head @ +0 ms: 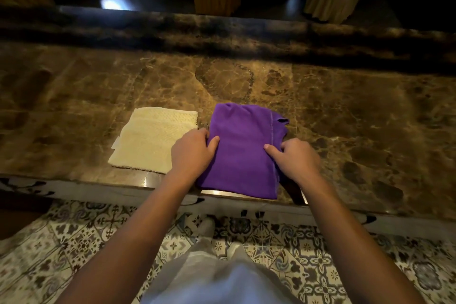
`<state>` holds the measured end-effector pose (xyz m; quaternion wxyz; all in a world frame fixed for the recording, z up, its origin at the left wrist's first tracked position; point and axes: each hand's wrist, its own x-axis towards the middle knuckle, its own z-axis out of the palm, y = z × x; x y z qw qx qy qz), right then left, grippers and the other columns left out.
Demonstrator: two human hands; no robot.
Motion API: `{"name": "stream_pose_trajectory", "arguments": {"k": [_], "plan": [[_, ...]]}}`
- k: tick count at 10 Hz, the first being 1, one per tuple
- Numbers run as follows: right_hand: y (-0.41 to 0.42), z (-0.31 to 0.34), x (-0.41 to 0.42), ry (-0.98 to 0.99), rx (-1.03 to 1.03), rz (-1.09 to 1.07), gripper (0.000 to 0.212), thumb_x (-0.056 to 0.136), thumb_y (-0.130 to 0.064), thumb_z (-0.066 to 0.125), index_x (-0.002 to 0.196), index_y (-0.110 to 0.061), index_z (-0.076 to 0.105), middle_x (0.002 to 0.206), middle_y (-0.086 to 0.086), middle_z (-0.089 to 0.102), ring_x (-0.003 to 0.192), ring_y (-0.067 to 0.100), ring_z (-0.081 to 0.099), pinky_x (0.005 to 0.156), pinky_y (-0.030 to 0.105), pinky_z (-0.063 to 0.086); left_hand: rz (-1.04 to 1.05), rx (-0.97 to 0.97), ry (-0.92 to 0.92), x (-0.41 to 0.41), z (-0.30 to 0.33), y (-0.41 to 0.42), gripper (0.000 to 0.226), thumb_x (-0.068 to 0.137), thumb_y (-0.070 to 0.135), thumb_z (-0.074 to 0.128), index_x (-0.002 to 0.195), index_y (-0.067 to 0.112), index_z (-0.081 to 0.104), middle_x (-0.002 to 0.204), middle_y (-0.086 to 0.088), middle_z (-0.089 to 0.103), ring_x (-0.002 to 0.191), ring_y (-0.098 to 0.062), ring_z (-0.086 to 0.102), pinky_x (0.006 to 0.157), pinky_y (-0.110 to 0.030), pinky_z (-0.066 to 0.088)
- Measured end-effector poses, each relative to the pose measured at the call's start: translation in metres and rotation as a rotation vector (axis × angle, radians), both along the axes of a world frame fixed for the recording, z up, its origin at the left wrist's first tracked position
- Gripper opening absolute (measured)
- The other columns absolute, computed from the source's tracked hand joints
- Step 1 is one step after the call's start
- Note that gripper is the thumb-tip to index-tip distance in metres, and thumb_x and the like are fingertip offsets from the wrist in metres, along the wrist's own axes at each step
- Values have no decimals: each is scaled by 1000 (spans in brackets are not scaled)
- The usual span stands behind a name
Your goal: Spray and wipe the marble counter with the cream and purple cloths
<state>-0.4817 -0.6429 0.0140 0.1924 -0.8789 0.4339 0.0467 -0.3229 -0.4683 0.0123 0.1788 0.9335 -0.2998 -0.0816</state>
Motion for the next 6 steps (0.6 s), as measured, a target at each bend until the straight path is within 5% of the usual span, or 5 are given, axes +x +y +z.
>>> {"name": "stream_pose_trajectory", "arguments": {"k": [4,6], "plan": [[12,15,-3,-29,-135,-67,42,92,-62,51,82,-23,63,78,1,64,85,32,68,64,34,40,-45,-2,-43,4,16,26,28,92,52,57,87,25,61,90,3,64,82,-24,65,63,-33,46],[38,45,1,-254,-239,-150,30,92,-54,54,95,-26,65,92,-2,71,85,25,67,73,37,53,-177,-443,-82,21,42,80,23,94,37,60,106,20,72,111,2,68,97,-17,63,76,-35,53]]}}
